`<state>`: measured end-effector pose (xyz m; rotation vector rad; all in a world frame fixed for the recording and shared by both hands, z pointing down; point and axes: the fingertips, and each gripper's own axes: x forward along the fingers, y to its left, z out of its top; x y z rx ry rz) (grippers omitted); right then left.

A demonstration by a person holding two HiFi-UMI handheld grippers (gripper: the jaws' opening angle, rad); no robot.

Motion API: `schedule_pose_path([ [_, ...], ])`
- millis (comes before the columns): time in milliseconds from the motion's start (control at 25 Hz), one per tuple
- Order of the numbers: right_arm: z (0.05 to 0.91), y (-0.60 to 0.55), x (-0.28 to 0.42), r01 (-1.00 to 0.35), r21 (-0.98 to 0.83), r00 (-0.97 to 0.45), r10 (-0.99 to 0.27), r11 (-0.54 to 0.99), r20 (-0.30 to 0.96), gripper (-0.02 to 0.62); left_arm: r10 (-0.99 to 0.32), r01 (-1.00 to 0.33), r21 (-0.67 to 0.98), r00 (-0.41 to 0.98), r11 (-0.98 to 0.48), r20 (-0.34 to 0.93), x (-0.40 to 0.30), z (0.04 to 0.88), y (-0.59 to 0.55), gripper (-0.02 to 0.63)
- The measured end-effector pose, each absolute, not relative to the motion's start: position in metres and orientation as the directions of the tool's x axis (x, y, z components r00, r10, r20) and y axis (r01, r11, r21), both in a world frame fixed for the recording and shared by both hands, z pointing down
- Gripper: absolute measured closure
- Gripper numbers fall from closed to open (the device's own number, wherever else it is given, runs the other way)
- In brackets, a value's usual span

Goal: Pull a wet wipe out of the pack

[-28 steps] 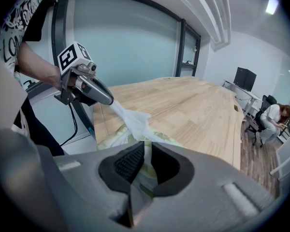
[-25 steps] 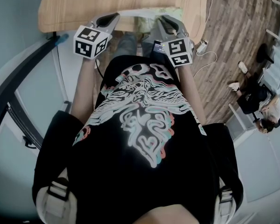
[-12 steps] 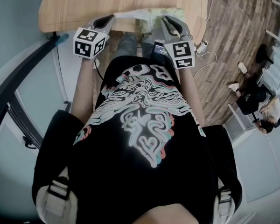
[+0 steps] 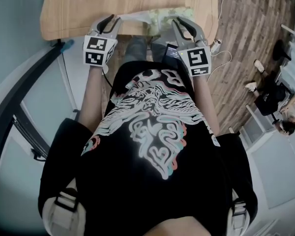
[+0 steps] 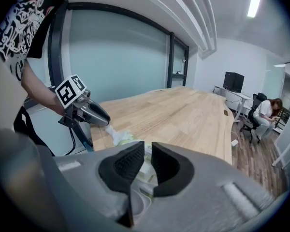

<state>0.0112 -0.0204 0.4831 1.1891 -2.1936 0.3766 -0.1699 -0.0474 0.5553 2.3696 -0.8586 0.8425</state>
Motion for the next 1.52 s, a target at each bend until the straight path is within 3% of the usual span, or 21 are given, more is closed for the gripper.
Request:
schedule_pose_path([
  [120, 0.477, -0.022, 0.012, -0.833, 0.034, -0.419, -0.67, 0.553, 0.612, 0.552, -0.419, -0.694, 0.218, 0.622, -0.686, 0.662, -0.165, 0.553, -0.051, 0.509],
  [200, 0.473, -0.023, 0.013, -0.835, 0.032, -0.421, -0.675, 0.55, 0.606, 0.552, -0.436, -0.692, 0.194, 0.621, -0.696, 0.651, -0.16, 0.548, -0.053, 0.509],
  [280, 0.467, -0.024, 0.014, -0.835, 0.047, -0.418, -0.687, 0.549, 0.594, 0.595, -0.457, -0.688, 0.162, 0.621, -0.708, 0.637, -0.155, 0.541, -0.057, 0.511],
  [480, 0.452, -0.024, 0.02, -0.833, 0.05, -0.437, -0.71, 0.551, 0.553, 0.595, -0.518, -0.705, 0.131, 0.622, -0.698, 0.587, -0.146, 0.518, -0.062, 0.511],
  [520, 0.449, -0.023, 0.021, -0.83, 0.044, -0.447, -0.71, 0.557, 0.544, 0.595, -0.528, -0.711, 0.127, 0.617, -0.692, 0.584, -0.145, 0.513, -0.061, 0.517],
  [600, 0.442, -0.023, 0.021, -0.82, 0.028, -0.477, -0.711, 0.571, 0.516, 0.595, -0.562, -0.728, 0.106, 0.605, -0.677, 0.564, -0.143, 0.5, -0.064, 0.613],
  [1160, 0.368, 0.006, 0.061, -0.833, 0.002, -0.528, -0.795, 0.554, 0.298, 0.595, -0.67, -0.769, -0.007, 0.551, -0.639, 0.498, -0.079, 0.417, -0.016, 0.617],
  [1520, 0.333, 0.025, 0.064, -0.823, 0.021, -0.552, -0.808, 0.568, 0.206, 0.595, -0.716, -0.794, 0.044, 0.569, -0.607, 0.404, -0.05, 0.368, 0.027, 0.617],
])
